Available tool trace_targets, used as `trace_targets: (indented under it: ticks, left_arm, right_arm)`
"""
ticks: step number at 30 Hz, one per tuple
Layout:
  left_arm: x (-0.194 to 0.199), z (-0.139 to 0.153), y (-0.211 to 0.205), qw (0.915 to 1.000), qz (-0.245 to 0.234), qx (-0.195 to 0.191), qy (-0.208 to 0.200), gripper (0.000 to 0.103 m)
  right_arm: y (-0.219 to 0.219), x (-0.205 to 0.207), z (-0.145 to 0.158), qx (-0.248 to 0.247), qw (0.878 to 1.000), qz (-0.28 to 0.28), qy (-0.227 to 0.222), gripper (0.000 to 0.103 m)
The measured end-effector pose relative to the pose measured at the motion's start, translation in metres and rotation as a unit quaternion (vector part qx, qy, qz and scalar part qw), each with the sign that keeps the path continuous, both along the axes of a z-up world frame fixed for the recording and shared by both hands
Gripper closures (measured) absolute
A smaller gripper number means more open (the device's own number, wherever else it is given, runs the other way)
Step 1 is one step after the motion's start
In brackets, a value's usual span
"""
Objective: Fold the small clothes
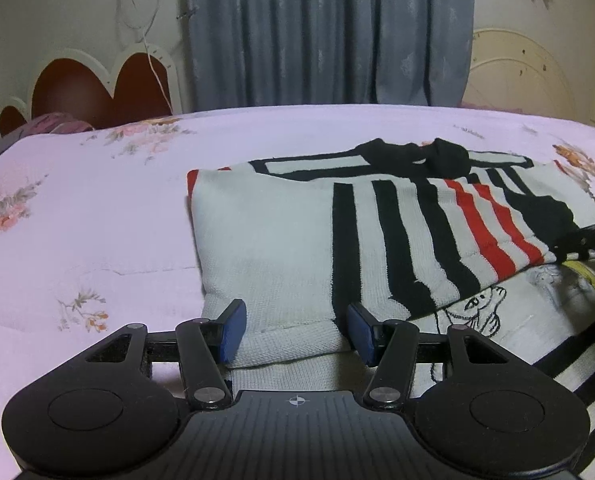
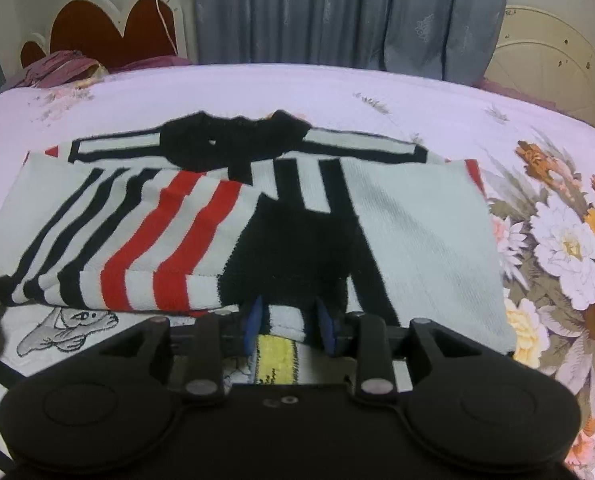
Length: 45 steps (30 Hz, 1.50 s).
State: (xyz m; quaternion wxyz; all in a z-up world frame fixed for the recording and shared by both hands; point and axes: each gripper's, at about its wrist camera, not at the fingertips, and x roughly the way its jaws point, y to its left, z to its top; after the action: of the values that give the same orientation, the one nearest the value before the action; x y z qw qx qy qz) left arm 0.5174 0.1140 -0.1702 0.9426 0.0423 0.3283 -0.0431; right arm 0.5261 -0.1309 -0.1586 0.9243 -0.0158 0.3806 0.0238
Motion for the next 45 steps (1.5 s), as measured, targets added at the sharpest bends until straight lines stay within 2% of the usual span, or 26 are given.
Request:
trace_targets:
  ticks: [3,9,12,15,19,21,26,28,30,35,36,39,41,45]
  left_arm:
    - [-0.002,0.002,-0.002,1.0000,0.002,0.004,-0.001,0.048]
    - [-0.015,0.013,-0.007,0.9997,0.010,0.019,-0.007,0.045]
    - [-0.031,0.020,-0.011,0.9994,0.018,0.023,-0.020,0.024]
    - [-0.050,0.024,-0.015,0.9991,0.019,0.027,-0.025,0.023]
    - [-0.089,0.029,-0.016,0.9992,0.015,0.026,-0.027,0.023]
    - [-0.113,0.028,-0.010,0.9995,0.012,0.019,-0.022,0.023]
    - [-0.165,0.014,0.023,0.9985,0.040,-0.032,0.019,0.027]
    - [-0.185,0.006,0.036,0.9958,0.050,-0.066,0.039,0.038]
    - [-0.203,-0.003,0.047,0.9905,0.053,-0.113,0.057,0.042]
    - [-0.242,-0.019,0.063,0.9733,0.065,-0.211,0.064,0.044]
    - [-0.248,-0.021,0.066,0.9678,0.067,-0.234,0.066,0.047]
    - [-0.257,-0.025,0.068,0.9586,0.061,-0.268,0.075,0.058]
    - [-0.260,-0.031,0.069,0.9485,0.044,-0.301,0.089,0.059]
    - [-0.258,-0.044,0.075,0.9229,0.027,-0.367,0.113,0.059]
  right_arm:
    - [-0.005,-0.013,0.010,0.012,1.000,0.005,-0.023,0.073]
    - [-0.017,-0.040,0.022,0.019,0.999,0.011,-0.040,0.073]
    - [-0.030,-0.059,0.026,0.023,0.999,0.008,-0.046,0.071]
    - [-0.042,-0.079,0.028,0.023,0.998,0.003,-0.050,0.069]
    - [-0.062,-0.113,0.031,0.041,0.998,-0.006,-0.050,0.059]
    - [-0.075,-0.138,0.031,0.048,0.997,-0.011,-0.052,0.057]
    - [-0.115,-0.197,0.019,0.102,0.994,-0.031,-0.034,0.060]
    - [-0.129,-0.218,0.009,0.130,0.990,-0.042,-0.022,0.060]
    - [-0.140,-0.236,-0.001,0.151,0.987,-0.052,-0.010,0.060]
    - [-0.156,-0.267,-0.025,0.219,0.974,-0.063,0.018,0.060]
    - [-0.157,-0.273,-0.029,0.230,0.971,-0.065,0.022,0.060]
    - [-0.156,-0.287,-0.037,0.261,0.963,-0.054,0.030,0.062]
    - [-0.154,-0.293,-0.040,0.280,0.958,-0.041,0.034,0.064]
    - [-0.150,-0.292,-0.043,0.306,0.951,-0.025,0.040,0.065]
